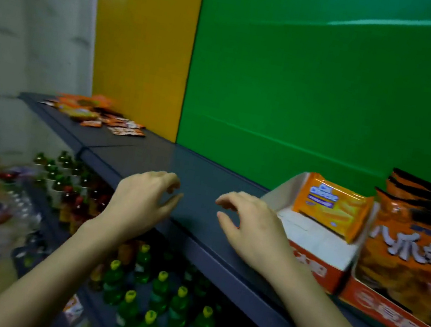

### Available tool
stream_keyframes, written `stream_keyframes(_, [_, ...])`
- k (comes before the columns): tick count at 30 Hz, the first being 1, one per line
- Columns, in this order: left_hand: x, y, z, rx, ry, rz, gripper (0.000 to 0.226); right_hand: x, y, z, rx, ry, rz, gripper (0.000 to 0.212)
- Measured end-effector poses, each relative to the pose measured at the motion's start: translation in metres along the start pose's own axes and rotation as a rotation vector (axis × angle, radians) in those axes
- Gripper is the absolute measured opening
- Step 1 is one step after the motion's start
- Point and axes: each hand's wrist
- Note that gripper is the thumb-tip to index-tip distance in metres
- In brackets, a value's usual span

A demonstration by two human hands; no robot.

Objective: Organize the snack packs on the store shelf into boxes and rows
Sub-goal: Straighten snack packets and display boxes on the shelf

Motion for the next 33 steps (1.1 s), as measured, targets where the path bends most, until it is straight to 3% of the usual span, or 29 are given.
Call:
stream_keyframes(15, [0.271, 0.111, -0.023, 0.179, 0.224, 0.161, 0.032, 0.216, -0.107, 0.185, 0.088, 0.060, 0.170, 0.029])
stream_keyframes(26, [0.422, 0.118, 0.015, 0.155, 0.286, 0.156, 0.029, 0.285, -0.196, 0.328, 0.150, 0.032, 0.168, 0.029])
stream_keyframes(33, [0.529, 0.107, 0.086, 0.199, 0.303, 0.168, 0.029, 0.301, -0.251, 0.445, 0.110, 0.020, 0.118, 0.028])
Point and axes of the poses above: each hand's wrist, its own z-axis towards the middle knuckle, its own y-axis out of the back of the hand, x = y × z, and after that the axes turned 13 degrees about -z, right-handed
